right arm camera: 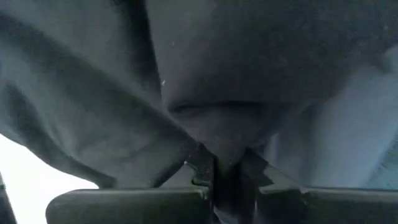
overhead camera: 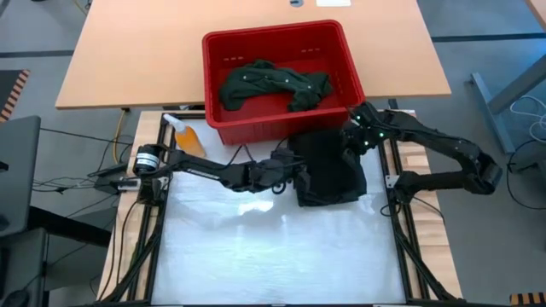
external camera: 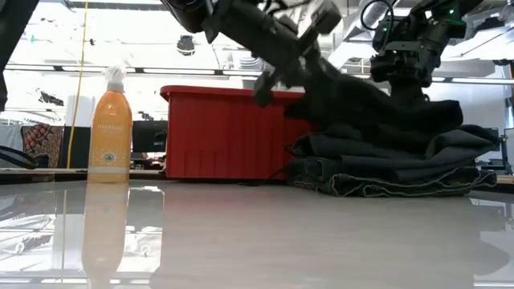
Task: Fold Laundry from Bin
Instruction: Stack the black shirt on top of the dark blue shorts
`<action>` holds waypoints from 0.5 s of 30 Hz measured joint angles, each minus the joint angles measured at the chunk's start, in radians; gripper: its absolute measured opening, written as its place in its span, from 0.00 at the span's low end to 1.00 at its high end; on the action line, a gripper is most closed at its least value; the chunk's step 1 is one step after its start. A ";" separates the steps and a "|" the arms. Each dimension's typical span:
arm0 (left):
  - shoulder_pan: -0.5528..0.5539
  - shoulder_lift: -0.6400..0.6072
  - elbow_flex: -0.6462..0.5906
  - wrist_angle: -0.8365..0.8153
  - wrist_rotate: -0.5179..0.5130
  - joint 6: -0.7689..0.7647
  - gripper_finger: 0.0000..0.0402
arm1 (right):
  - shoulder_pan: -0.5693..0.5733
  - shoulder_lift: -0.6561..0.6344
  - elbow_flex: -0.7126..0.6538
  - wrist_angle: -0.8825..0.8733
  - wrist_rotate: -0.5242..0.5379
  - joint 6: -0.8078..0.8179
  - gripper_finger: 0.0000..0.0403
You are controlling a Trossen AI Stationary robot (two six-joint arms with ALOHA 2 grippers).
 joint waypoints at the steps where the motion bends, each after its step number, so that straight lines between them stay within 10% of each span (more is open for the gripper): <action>1: 0.006 0.000 0.000 -0.024 0.004 -0.009 0.04 | 0.000 -0.008 0.000 -0.009 0.023 0.000 0.13; 15: 0.067 0.001 0.000 -0.071 0.162 -0.057 0.27 | -0.009 -0.187 0.016 -0.024 0.116 0.027 0.39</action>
